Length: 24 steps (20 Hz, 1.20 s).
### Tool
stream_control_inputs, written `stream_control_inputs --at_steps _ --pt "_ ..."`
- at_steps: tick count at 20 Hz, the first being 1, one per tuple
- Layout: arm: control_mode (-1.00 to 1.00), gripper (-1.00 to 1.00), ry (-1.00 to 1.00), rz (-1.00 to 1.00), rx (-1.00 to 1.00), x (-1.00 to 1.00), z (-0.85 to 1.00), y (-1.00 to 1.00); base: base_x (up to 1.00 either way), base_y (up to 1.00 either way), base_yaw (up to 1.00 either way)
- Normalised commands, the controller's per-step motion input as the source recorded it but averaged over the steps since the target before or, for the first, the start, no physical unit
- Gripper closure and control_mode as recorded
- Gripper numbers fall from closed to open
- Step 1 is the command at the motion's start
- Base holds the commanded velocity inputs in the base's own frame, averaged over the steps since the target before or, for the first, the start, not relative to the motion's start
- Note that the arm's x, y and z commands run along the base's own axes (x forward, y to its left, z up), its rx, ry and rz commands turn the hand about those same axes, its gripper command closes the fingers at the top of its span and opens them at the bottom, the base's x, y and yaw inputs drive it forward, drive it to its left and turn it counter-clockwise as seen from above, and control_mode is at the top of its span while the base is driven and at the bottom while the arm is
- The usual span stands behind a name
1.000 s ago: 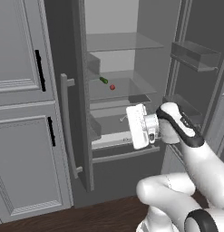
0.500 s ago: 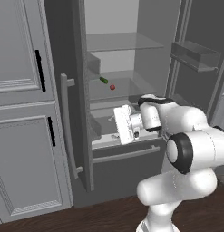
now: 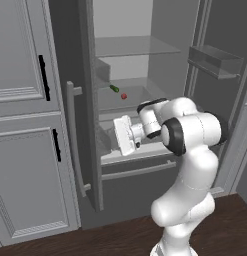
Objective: Take the strawberry from the fridge and place it on top of the pancake, located on the dining counter.
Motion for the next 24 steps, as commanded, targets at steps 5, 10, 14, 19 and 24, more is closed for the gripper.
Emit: stream_control_inputs --at_steps 5,10,14,19,24 --pt "-1.0 -1.0 0.0 0.0 0.0 0.0 -0.15 0.78 0.0 0.0 0.0" --pt "-1.0 -1.0 0.0 0.0 0.0 0.0 -0.1 0.66 0.0 0.0 0.0" --pt "-1.0 -1.0 0.0 0.0 0.0 0.0 -0.01 0.31 0.0 0.0 0.0" --pt "-1.0 -1.0 0.0 0.0 -0.01 -0.04 0.0 -0.54 0.0 0.0 0.0" --pt "-1.0 -1.0 -0.23 0.07 -0.22 -0.7 0.36 -0.68 0.0 0.0 0.0"
